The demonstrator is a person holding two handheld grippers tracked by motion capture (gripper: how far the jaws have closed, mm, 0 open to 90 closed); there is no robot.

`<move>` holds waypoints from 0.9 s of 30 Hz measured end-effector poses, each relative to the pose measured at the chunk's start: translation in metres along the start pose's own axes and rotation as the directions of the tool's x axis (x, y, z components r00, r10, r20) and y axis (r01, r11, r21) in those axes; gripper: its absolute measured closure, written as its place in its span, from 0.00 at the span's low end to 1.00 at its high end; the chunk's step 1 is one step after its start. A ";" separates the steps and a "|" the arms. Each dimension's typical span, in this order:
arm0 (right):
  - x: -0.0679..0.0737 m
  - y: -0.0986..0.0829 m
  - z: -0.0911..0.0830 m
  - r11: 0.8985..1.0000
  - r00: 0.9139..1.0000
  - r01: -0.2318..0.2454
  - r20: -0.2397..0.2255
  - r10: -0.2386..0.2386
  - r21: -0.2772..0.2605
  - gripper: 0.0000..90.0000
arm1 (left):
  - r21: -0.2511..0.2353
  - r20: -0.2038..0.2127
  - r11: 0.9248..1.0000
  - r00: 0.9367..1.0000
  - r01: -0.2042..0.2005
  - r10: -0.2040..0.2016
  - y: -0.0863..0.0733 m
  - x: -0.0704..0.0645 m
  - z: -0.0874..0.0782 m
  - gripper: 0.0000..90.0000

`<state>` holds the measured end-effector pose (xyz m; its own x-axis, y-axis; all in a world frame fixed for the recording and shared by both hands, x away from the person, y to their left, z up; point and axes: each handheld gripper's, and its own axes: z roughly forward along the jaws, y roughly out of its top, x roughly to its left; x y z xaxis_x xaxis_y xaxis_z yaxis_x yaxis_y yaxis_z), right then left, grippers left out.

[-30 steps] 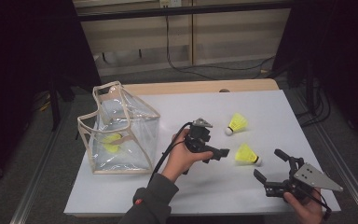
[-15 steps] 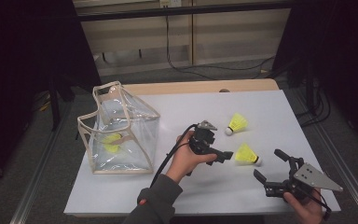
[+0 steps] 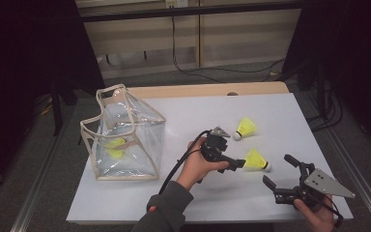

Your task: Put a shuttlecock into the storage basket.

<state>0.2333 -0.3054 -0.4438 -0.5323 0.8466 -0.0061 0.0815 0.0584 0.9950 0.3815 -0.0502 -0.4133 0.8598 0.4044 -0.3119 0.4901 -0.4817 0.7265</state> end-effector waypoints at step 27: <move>0.000 0.000 0.000 1.000 1.000 0.002 0.000 -0.002 0.001 0.01 | 0.021 0.032 0.998 0.998 -0.054 0.053 0.001 -0.008 0.024 0.18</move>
<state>0.2333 -0.3055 -0.4438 -0.5326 0.8463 -0.0077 0.0811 0.0601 0.9949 0.3785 -0.0729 -0.4248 0.8889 0.3530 -0.2920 0.4458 -0.5193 0.7291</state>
